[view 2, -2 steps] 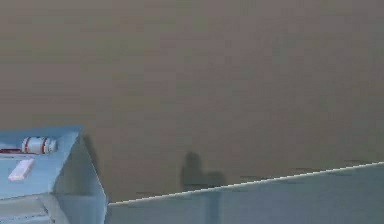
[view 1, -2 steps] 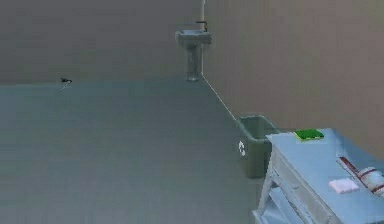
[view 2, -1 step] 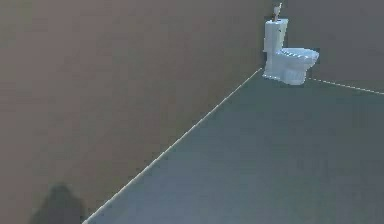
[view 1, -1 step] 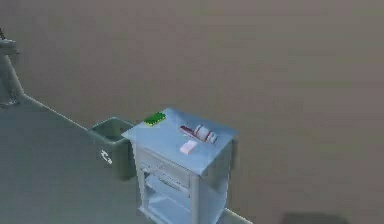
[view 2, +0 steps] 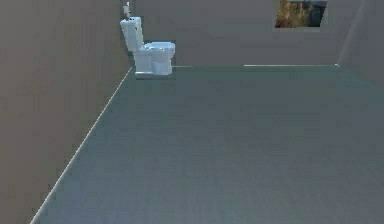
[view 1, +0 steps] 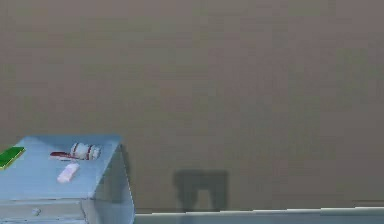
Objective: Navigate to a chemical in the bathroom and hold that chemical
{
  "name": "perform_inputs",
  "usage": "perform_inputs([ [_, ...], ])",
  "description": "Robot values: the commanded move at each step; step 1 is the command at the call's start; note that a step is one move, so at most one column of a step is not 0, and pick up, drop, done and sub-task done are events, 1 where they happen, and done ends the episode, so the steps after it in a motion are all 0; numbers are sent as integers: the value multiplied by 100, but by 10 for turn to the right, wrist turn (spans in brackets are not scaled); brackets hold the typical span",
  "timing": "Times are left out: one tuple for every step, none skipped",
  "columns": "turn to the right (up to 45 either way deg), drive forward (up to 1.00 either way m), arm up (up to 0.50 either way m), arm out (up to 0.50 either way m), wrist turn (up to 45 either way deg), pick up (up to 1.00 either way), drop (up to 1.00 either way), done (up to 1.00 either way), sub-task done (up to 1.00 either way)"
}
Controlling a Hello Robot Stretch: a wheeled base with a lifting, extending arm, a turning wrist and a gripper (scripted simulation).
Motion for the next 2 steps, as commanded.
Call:
perform_inputs([
  [0,80,0,0,0,0,0,0,0],
  [150,0,0,0,0,0,0,0,0],
])
